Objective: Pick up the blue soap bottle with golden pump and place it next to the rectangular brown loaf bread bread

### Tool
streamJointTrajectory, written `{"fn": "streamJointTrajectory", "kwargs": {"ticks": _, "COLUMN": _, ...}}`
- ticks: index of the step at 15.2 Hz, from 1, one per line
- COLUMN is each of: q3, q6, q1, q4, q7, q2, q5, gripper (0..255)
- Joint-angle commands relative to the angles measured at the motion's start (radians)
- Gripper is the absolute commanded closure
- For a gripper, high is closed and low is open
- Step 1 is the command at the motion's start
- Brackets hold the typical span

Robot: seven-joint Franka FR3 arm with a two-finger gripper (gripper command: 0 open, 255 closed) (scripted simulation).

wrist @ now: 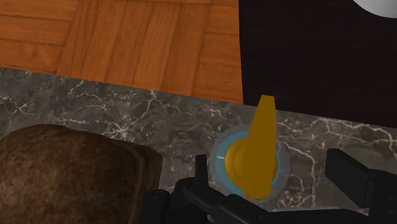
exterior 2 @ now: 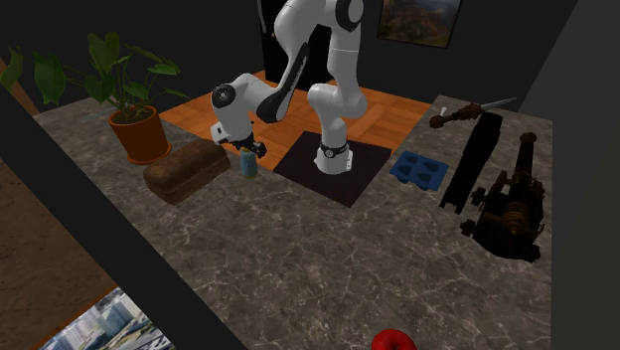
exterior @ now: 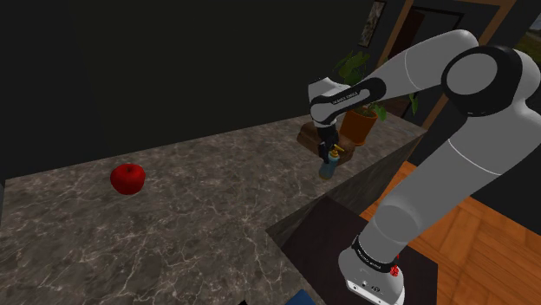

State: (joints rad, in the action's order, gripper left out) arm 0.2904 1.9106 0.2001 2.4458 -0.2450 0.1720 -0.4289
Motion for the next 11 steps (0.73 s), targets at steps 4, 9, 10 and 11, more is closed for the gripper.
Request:
{"fn": "streamJointTrajectory", "kwargs": {"ticks": 4, "q3": -0.024, "q6": -0.111, "q1": -0.021, "q4": -0.097, "q7": -0.011, "q2": 0.010, "q5": 0.032, "gripper": 0}}
{"fn": "streamJointTrajectory", "kwargs": {"ticks": 9, "q3": -0.024, "q6": -0.111, "q1": -0.021, "q4": -0.097, "q7": -0.011, "q2": 0.010, "q5": 0.032, "gripper": 0}}
{"fn": "streamJointTrajectory", "kwargs": {"ticks": 10, "q3": -0.024, "q6": -0.111, "q1": -0.021, "q4": -0.097, "q7": -0.011, "q2": 0.010, "q5": 0.032, "gripper": 0}}
{"fn": "streamJointTrajectory", "kwargs": {"ticks": 11, "q3": -0.024, "q6": -0.111, "q1": -0.021, "q4": -0.096, "q7": -0.011, "q2": 0.010, "q5": 0.032, "gripper": 0}}
